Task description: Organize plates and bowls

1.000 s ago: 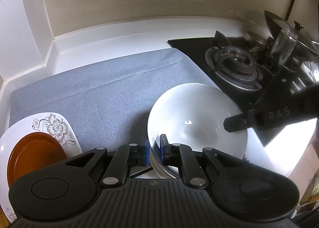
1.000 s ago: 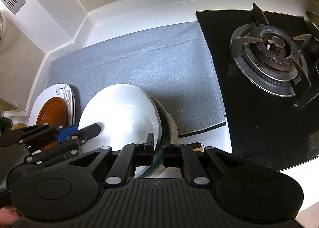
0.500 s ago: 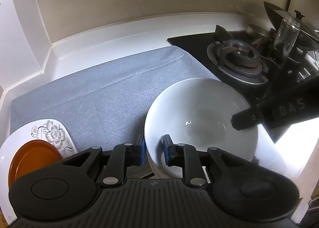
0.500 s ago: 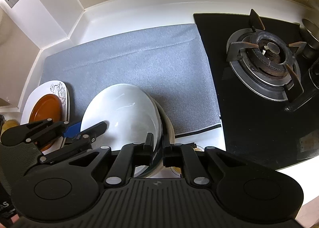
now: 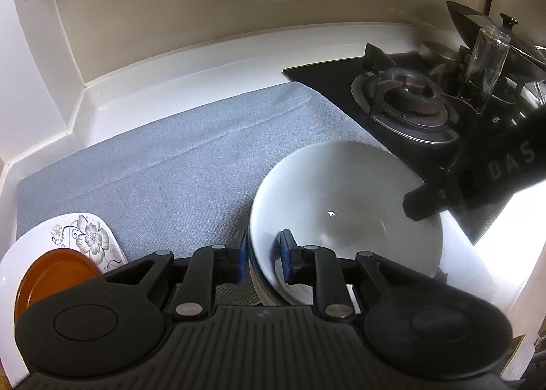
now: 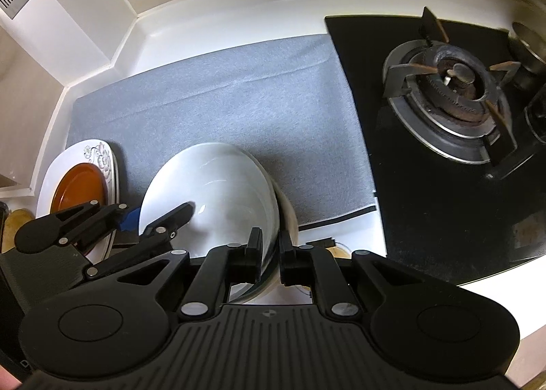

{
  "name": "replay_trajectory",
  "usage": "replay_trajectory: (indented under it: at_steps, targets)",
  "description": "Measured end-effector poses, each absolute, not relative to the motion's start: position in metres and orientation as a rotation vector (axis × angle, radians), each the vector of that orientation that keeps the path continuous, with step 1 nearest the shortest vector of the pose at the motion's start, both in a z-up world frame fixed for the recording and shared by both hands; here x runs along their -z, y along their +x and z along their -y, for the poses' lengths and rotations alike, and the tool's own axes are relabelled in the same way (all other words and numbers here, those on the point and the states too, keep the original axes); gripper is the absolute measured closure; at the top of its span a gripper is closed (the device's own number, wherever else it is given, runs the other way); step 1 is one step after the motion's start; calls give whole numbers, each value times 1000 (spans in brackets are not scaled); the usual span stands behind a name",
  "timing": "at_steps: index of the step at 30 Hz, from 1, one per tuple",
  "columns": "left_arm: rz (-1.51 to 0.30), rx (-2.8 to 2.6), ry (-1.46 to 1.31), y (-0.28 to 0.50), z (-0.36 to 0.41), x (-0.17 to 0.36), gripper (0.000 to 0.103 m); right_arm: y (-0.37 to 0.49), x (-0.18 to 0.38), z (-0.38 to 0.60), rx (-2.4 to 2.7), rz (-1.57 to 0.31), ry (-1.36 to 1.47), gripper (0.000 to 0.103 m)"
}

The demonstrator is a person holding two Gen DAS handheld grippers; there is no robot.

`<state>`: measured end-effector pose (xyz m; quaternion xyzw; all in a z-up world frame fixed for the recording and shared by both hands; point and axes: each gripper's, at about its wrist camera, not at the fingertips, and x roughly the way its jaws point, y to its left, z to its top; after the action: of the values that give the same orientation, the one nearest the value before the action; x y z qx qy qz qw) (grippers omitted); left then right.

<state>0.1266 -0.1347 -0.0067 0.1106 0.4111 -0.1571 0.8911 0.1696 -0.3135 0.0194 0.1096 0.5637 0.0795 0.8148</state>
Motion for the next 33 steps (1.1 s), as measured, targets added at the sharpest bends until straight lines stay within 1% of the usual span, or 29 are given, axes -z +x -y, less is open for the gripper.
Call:
replay_trajectory:
  at_steps: [9, 11, 12, 13, 15, 17, 19, 20, 22, 24, 26, 33]
  targets:
    - [-870, 323, 221, 126, 132, 5, 82, 168, -21, 323, -171, -1173, 255, 88]
    - [-883, 324, 207, 126, 128, 5, 80, 169, -19, 325, -175, -1149, 244, 86]
    - [-894, 326, 194, 126, 126, 5, 79, 170, -17, 326, -176, -1141, 239, 82]
    - [-904, 327, 182, 126, 125, 5, 77, 171, -15, 327, -181, -1136, 241, 77]
    - [-920, 327, 157, 125, 122, 5, 75, 173, -8, 328, -199, -1135, 241, 72]
    - [-942, 326, 110, 125, 118, 5, 70, 175, -1, 329, -208, -1143, 240, 70]
    - [-960, 318, 62, 127, 114, 6, 68, 177, 5, 331, -212, -1154, 246, 62]
    - [-969, 312, 38, 128, 111, 6, 67, 177, 7, 331, -216, -1160, 246, 61]
    - [-997, 297, -27, 131, 106, 7, 66, 179, 12, 332, -231, -1169, 253, 55]
    - [-1028, 284, -90, 136, 101, 9, 65, 181, 18, 334, -239, -1181, 267, 54]
    - [-1066, 262, -173, 141, 94, 13, 62, 185, 25, 336, -249, -1199, 293, 53]
    - [-1129, 227, -316, 150, 84, 22, 61, 196, 36, 340, -304, -1235, 341, 53]
